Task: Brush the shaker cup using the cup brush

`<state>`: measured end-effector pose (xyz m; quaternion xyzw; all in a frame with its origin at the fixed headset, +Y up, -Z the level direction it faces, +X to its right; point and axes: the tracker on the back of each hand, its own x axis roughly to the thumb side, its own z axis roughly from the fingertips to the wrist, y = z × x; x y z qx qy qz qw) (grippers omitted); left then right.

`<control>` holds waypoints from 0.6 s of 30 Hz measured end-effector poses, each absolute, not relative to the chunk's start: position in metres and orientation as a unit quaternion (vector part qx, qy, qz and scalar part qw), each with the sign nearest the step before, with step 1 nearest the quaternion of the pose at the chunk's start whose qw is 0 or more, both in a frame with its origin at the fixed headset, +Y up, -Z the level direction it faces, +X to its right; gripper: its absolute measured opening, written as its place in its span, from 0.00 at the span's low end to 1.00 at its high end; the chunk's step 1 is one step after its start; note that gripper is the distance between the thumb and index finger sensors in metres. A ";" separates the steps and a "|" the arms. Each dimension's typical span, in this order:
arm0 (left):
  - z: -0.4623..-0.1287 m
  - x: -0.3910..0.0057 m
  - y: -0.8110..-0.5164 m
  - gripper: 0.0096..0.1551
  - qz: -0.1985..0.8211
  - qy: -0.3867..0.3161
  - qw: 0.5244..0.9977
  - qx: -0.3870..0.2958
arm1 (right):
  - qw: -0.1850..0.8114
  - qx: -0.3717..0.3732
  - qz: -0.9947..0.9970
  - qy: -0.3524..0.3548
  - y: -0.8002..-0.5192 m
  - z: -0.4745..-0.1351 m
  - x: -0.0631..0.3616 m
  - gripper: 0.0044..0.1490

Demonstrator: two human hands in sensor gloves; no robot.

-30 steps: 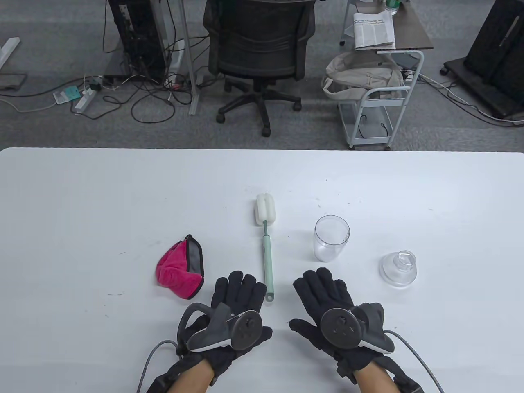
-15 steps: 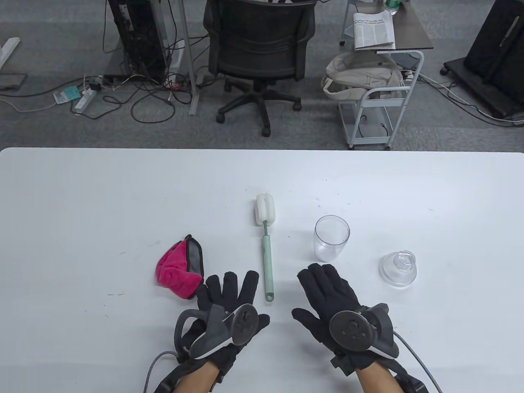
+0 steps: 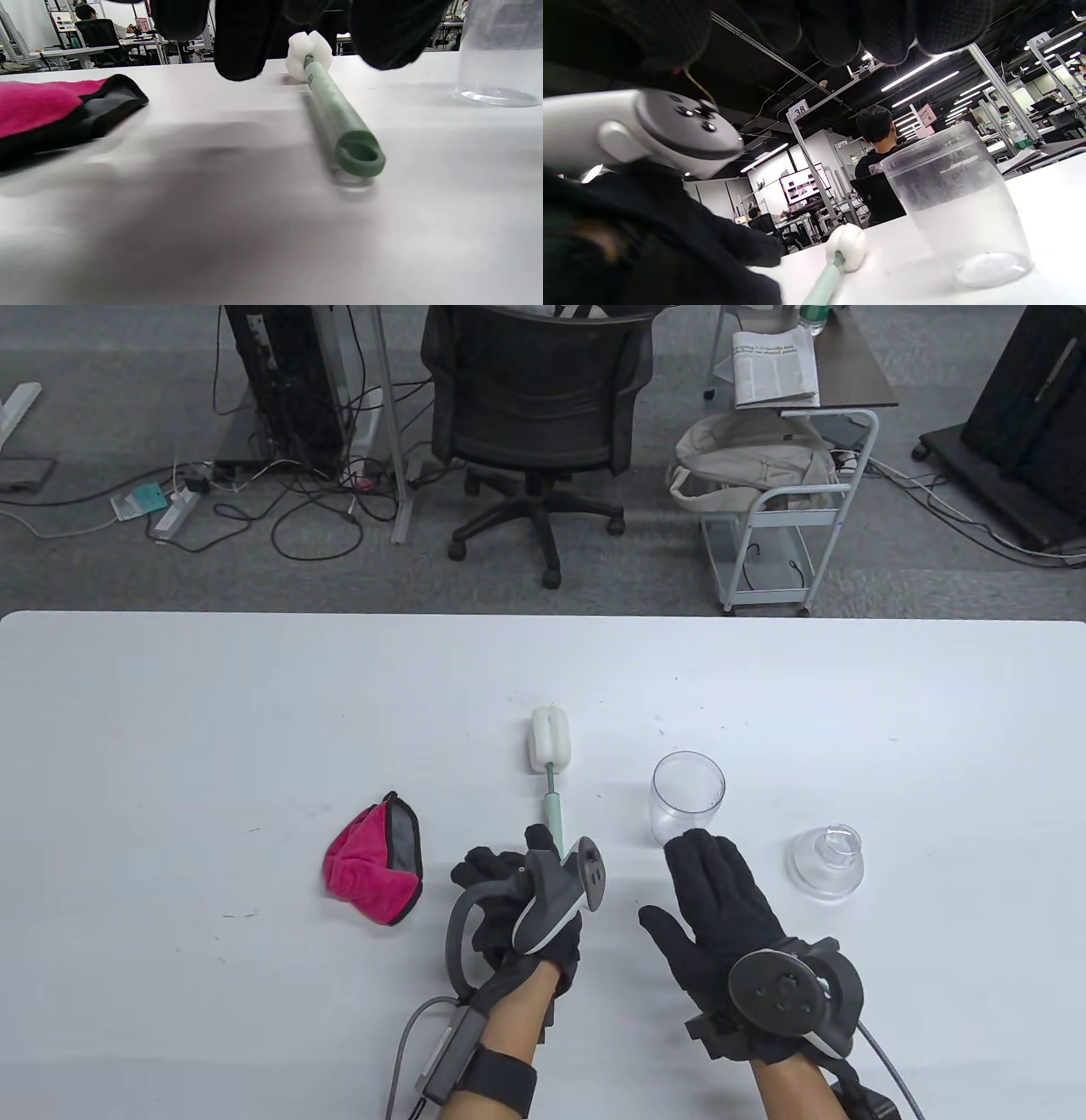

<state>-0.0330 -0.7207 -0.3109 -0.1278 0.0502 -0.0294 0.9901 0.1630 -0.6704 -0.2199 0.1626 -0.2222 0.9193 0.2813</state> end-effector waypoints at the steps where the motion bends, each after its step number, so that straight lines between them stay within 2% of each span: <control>1: -0.314 -0.031 -0.721 0.46 -0.021 0.055 0.991 -0.123 | 0.282 0.162 0.919 -0.223 -0.670 -0.220 0.163 0.44; 4: -0.323 -0.020 -0.722 0.46 -0.024 0.067 0.990 -0.121 | 0.280 0.160 0.917 -0.236 -0.669 -0.219 0.165 0.44; 9: -0.332 -0.003 -0.739 0.43 -0.088 0.078 0.984 -0.134 | 0.285 0.157 0.915 -0.237 -0.669 -0.219 0.168 0.44; 12: -0.333 0.000 -0.749 0.42 -0.114 0.075 0.982 -0.131 | 0.284 0.159 0.915 -0.240 -0.669 -0.219 0.167 0.44; 18: -0.336 -0.002 -0.751 0.40 -0.151 0.078 0.978 -0.122 | 0.287 0.156 0.917 -0.228 -0.672 -0.222 0.166 0.45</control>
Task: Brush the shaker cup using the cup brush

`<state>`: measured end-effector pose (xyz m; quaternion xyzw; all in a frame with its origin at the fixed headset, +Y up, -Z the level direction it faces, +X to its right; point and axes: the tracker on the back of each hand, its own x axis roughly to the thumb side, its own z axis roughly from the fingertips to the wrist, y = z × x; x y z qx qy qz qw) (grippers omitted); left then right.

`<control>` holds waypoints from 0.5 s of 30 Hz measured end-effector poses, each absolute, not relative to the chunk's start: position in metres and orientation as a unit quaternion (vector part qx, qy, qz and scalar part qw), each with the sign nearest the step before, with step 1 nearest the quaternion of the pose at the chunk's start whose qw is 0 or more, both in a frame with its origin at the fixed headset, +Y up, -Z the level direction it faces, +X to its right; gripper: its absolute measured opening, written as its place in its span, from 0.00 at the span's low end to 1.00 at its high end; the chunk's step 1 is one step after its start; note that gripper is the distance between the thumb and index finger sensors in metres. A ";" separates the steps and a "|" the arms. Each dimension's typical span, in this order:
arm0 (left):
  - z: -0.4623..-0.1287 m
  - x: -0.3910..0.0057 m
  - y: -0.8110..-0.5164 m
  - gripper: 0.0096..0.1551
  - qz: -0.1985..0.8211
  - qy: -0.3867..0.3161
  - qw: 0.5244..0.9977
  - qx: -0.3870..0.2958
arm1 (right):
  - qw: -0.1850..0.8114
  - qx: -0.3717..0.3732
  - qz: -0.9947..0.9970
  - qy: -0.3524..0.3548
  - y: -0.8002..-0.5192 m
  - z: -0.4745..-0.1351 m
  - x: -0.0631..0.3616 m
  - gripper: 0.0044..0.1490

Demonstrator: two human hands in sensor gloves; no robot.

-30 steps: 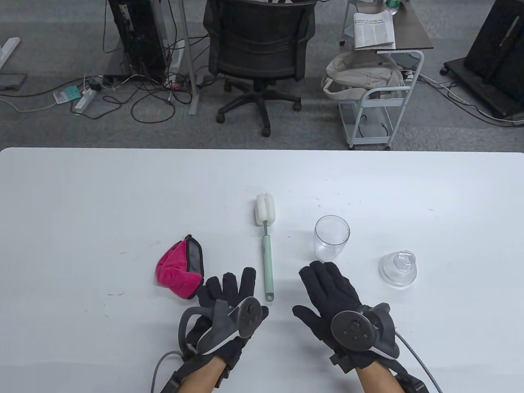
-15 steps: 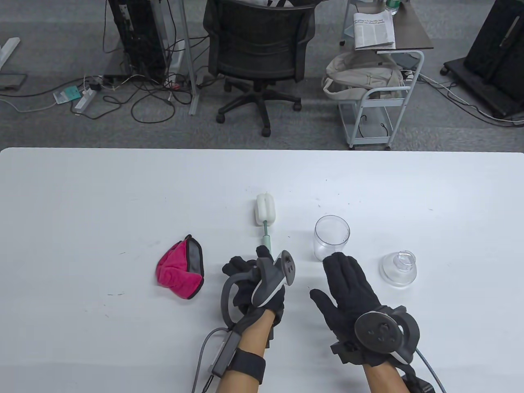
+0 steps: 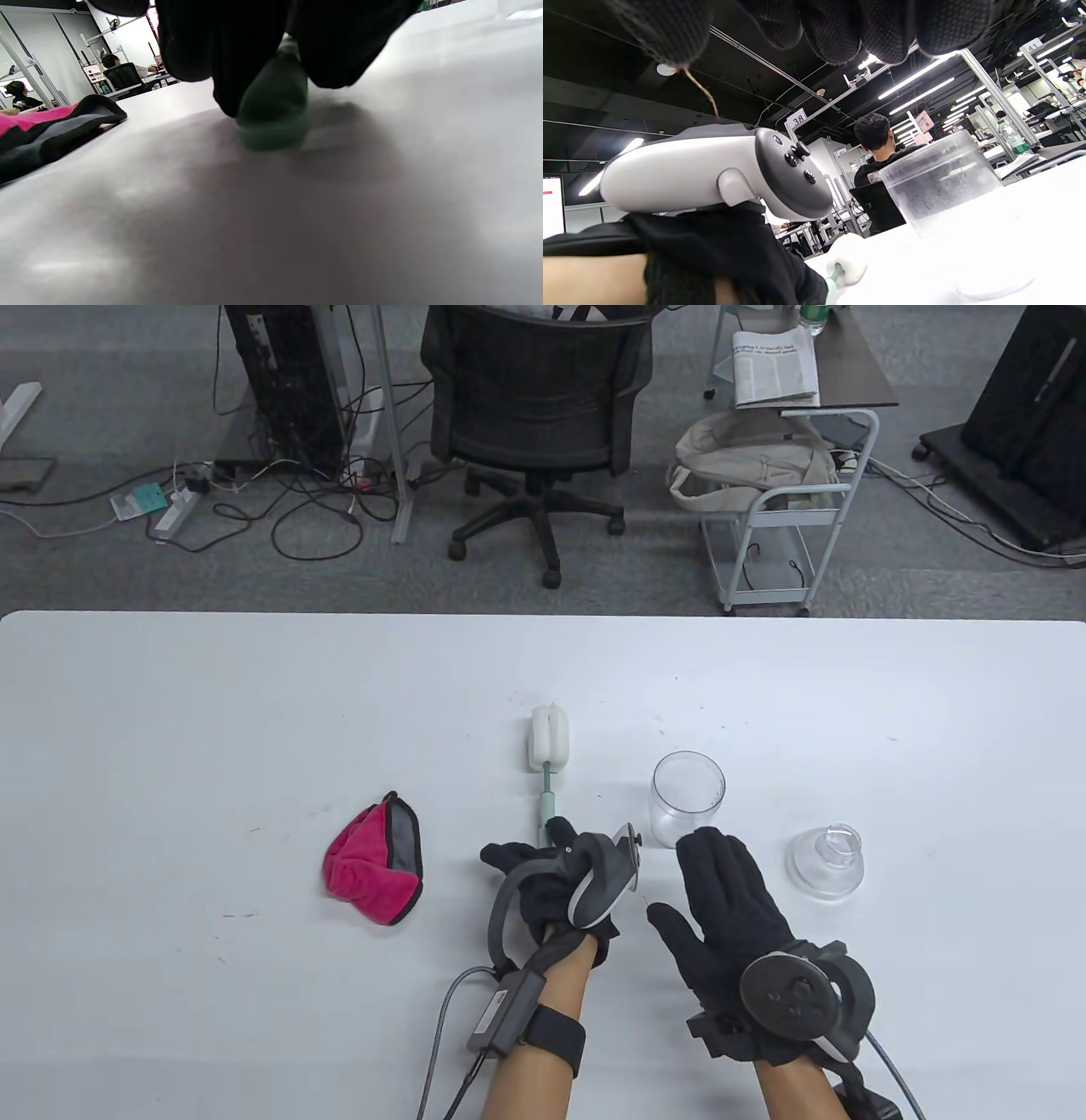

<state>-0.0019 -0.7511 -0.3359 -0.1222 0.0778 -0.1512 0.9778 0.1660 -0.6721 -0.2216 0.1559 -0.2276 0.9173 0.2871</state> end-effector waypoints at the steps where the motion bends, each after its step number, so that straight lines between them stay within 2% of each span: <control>1: -0.335 -0.004 -0.750 0.41 -0.150 0.079 0.978 -0.120 | 0.288 0.157 0.917 -0.225 -0.673 -0.221 0.165 0.45; 5: -0.330 -0.018 -0.733 0.45 -0.122 0.098 0.983 -0.098 | 0.293 0.155 0.916 -0.226 -0.673 -0.223 0.167 0.45; 8: -0.319 -0.034 -0.707 0.44 -0.091 0.086 0.990 -0.069 | 0.305 0.134 0.916 -0.222 -0.674 -0.229 0.178 0.46; 12: -0.285 -0.070 -0.663 0.45 -0.005 0.048 0.998 0.035 | 0.313 0.063 0.927 -0.197 -0.675 -0.250 0.210 0.51; 15: -0.257 -0.109 -0.641 0.45 0.114 0.017 0.990 0.081 | 0.255 0.003 0.956 -0.145 -0.671 -0.270 0.231 0.58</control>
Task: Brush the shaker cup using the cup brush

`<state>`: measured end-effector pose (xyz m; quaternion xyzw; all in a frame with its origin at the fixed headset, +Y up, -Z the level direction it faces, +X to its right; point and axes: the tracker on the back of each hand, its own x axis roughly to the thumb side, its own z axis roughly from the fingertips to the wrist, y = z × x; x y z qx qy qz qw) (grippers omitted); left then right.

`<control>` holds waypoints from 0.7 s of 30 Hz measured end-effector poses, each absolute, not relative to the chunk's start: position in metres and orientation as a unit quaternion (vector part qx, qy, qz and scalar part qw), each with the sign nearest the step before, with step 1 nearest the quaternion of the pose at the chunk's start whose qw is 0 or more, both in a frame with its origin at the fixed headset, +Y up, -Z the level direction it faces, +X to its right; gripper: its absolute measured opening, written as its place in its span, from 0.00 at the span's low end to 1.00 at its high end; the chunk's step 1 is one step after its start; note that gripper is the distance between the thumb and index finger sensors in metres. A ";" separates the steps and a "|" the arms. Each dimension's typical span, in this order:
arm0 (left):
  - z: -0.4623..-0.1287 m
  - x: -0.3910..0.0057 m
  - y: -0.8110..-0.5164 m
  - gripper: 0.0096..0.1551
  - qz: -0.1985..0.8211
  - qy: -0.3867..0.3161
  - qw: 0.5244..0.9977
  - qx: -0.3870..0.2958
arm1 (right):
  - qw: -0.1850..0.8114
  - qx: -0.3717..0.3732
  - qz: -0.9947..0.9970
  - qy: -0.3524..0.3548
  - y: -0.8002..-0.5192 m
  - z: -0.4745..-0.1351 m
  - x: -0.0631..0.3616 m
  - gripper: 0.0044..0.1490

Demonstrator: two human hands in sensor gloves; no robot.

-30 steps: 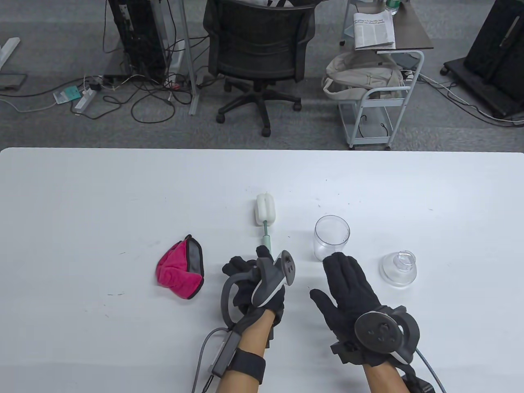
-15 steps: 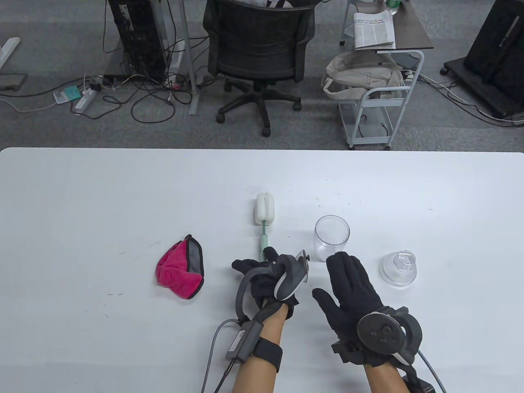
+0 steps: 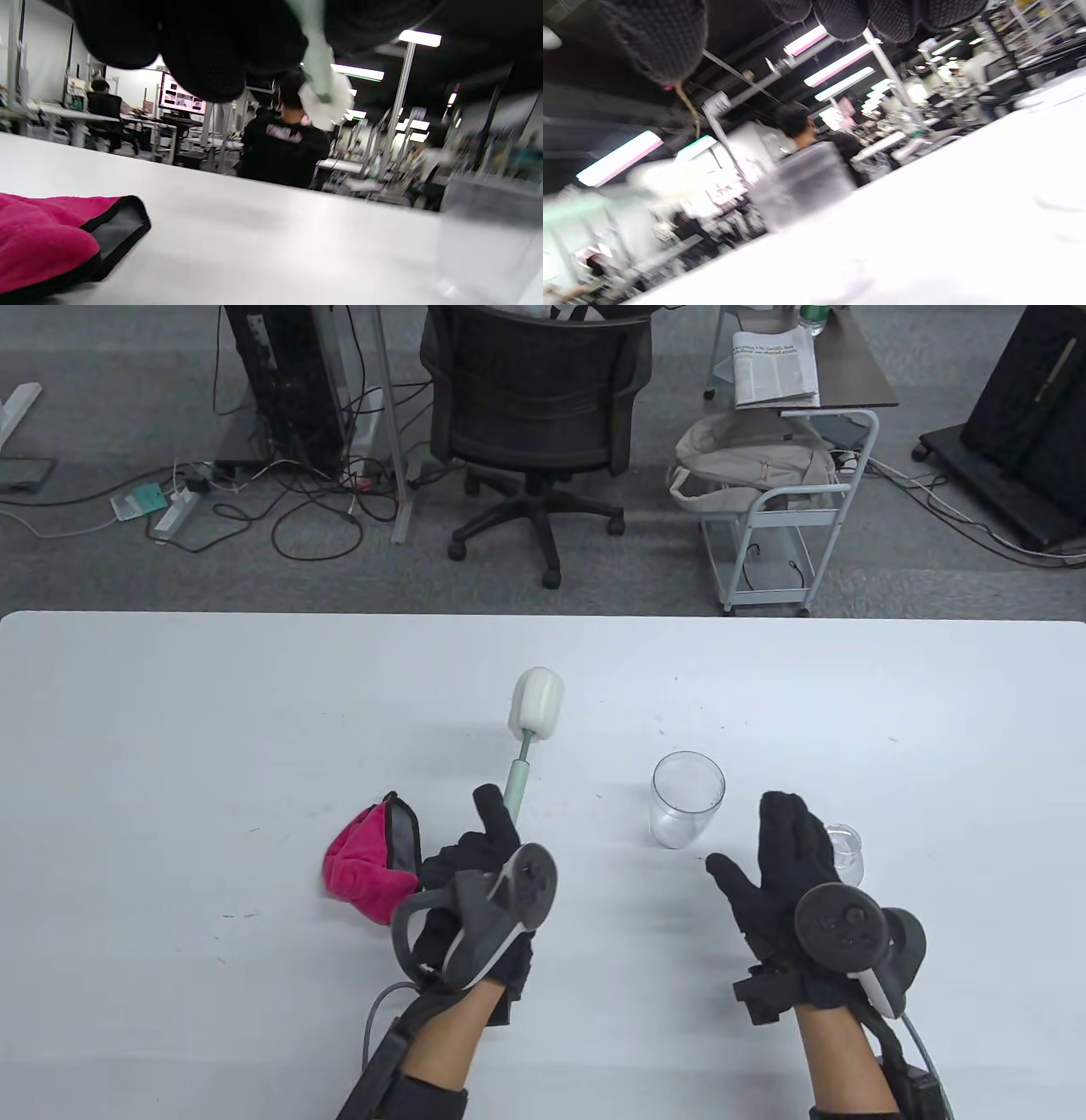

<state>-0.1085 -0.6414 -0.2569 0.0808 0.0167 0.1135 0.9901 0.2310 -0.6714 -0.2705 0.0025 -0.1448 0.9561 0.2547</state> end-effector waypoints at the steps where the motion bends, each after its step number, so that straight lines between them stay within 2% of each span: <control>1: -0.250 -0.121 -0.637 0.43 0.132 0.011 0.988 0.078 | 0.249 -0.009 0.959 -0.138 -0.670 -0.276 0.233 0.60; 3: -0.240 -0.137 -0.635 0.33 0.163 -0.022 0.984 0.064 | 0.263 -0.027 0.959 -0.102 -0.669 -0.288 0.229 0.64; 5: -0.234 -0.148 -0.640 0.31 0.188 -0.041 0.981 0.041 | 0.267 0.005 0.959 -0.097 -0.668 -0.303 0.215 0.67; 7: -0.230 -0.156 -0.652 0.31 0.205 -0.053 0.977 0.009 | 0.233 -0.006 0.967 -0.101 -0.670 -0.320 0.197 0.68; 9: -0.230 -0.161 -0.665 0.31 0.213 -0.067 0.975 -0.015 | 0.209 -0.011 0.975 -0.074 -0.676 -0.335 0.180 0.70; 11: -0.233 -0.165 -0.681 0.31 0.218 -0.090 0.972 -0.004 | 0.194 -0.022 0.978 -0.069 -0.683 -0.346 0.169 0.70; 13: -0.237 -0.164 -0.687 0.31 0.192 -0.103 0.976 -0.024 | 0.168 -0.022 0.984 -0.058 -0.691 -0.356 0.161 0.69; 15: -0.235 -0.160 -0.688 0.31 0.179 -0.124 0.976 -0.006 | 0.146 -0.036 0.987 -0.053 -0.701 -0.360 0.157 0.67; 17: -0.232 -0.155 -0.687 0.31 0.170 -0.141 0.975 0.003 | 0.139 -0.039 0.985 -0.091 -0.706 -0.361 0.157 0.62; 21: -0.227 -0.153 -0.685 0.32 0.175 -0.154 0.972 0.013 | 0.190 -0.011 0.977 -0.099 -0.700 -0.353 0.156 0.69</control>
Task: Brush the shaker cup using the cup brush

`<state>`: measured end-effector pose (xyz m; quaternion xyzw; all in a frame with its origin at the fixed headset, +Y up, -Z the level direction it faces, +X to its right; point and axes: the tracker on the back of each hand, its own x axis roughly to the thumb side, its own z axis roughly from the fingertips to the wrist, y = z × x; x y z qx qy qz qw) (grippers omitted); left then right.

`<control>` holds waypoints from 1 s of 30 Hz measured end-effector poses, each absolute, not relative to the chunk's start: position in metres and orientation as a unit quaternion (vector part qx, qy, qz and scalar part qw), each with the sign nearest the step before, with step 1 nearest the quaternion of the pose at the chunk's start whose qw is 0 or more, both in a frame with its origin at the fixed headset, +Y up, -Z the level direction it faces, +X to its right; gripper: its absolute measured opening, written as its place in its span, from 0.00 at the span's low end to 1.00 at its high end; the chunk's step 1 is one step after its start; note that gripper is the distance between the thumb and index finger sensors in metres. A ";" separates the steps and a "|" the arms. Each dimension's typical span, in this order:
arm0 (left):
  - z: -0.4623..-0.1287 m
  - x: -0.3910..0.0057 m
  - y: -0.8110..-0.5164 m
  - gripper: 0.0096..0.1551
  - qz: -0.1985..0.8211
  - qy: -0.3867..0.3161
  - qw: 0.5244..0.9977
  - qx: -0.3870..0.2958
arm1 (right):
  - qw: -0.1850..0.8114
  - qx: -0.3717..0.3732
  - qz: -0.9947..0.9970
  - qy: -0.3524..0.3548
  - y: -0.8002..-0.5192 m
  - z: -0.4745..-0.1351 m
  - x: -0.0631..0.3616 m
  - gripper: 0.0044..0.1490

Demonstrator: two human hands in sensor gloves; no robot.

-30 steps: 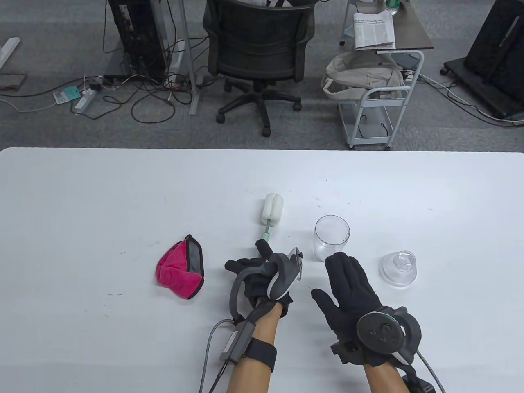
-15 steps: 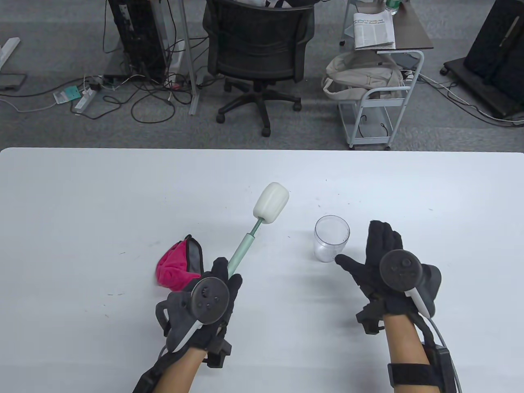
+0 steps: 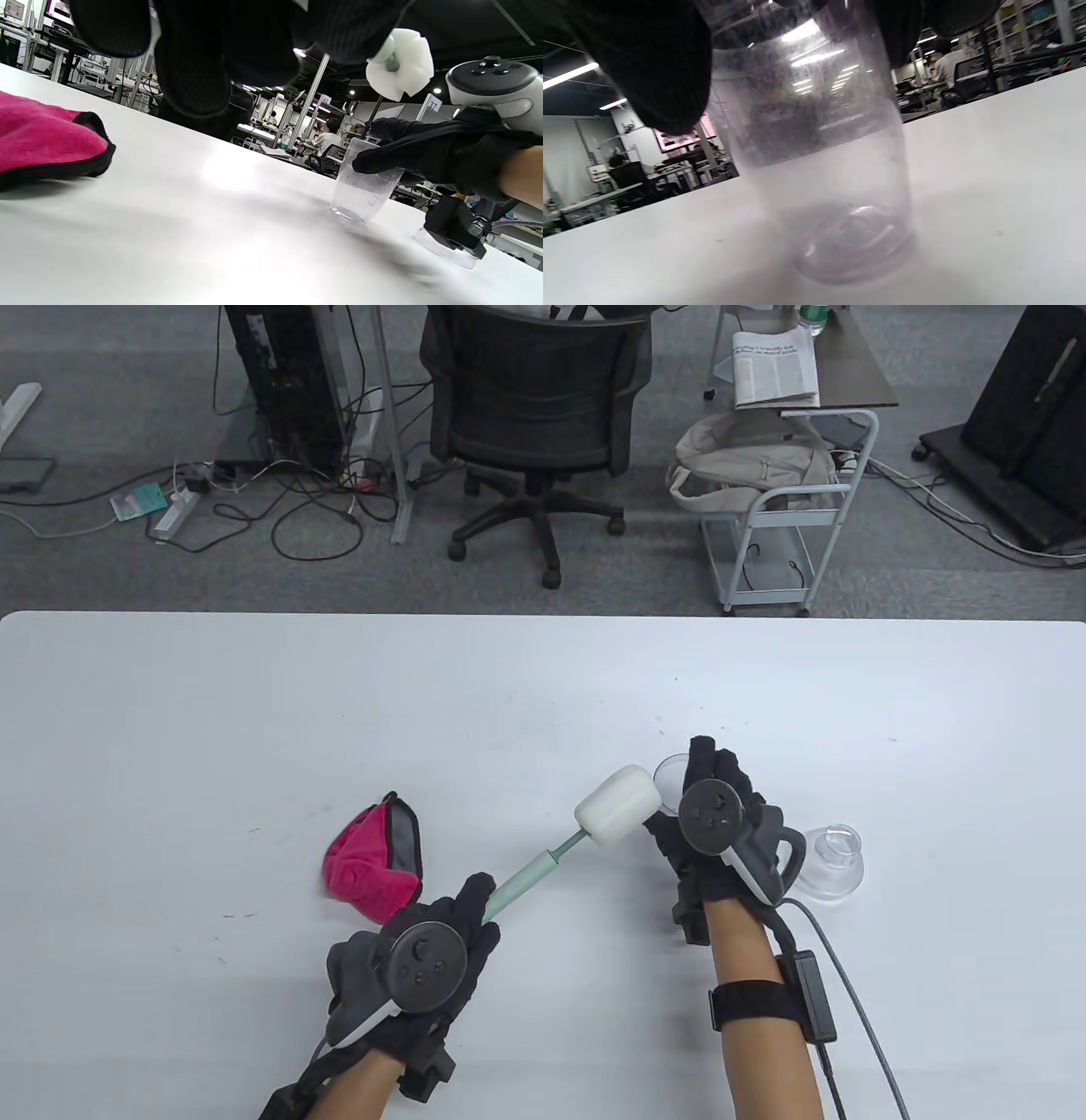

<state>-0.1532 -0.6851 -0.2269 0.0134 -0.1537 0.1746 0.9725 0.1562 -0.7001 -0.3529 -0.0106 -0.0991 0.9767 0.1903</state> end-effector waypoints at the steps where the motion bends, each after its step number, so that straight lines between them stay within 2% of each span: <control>1: -0.226 -0.154 -0.686 0.32 0.172 -0.148 0.974 0.014 | 0.191 0.032 0.975 -0.112 -0.691 -0.345 0.155 0.71; 5: -0.223 -0.150 -0.687 0.32 0.173 -0.175 0.969 0.009 | 0.166 0.146 0.965 -0.142 -0.664 -0.306 0.147 0.75; 8: -0.216 -0.145 -0.683 0.32 0.134 -0.181 0.974 0.012 | 0.045 0.167 0.966 -0.192 -0.654 -0.273 0.144 0.76; 10: -0.210 -0.143 -0.677 0.32 0.107 -0.187 0.976 0.025 | 0.030 0.184 0.955 -0.229 -0.652 -0.258 0.147 0.77; 12: -0.203 -0.138 -0.673 0.32 0.081 -0.197 0.977 0.031 | 0.023 0.188 0.953 -0.235 -0.654 -0.244 0.143 0.77; 16: -0.195 -0.125 -0.673 0.31 -0.008 -0.210 0.976 0.050 | -0.174 0.245 0.919 -0.256 -0.670 -0.225 0.113 0.77; 17: -0.195 -0.123 -0.674 0.31 -0.022 -0.214 0.975 0.053 | -0.188 0.258 0.914 -0.249 -0.672 -0.223 0.107 0.76; 21: -0.196 -0.111 -0.686 0.30 -0.041 -0.229 0.972 0.043 | -0.155 0.325 0.901 -0.242 -0.676 -0.205 0.070 0.76; 24: -0.199 -0.117 -0.688 0.31 -0.036 -0.207 0.976 0.062 | -0.250 0.326 0.869 -0.276 -0.679 -0.197 0.061 0.76; 27: -0.203 -0.123 -0.689 0.30 0.008 -0.212 0.977 0.038 | -0.212 0.343 0.869 -0.286 -0.683 -0.196 0.061 0.76; 30: -0.203 -0.127 -0.688 0.27 0.034 -0.239 0.970 0.045 | -0.151 0.353 0.870 -0.310 -0.681 -0.203 0.072 0.77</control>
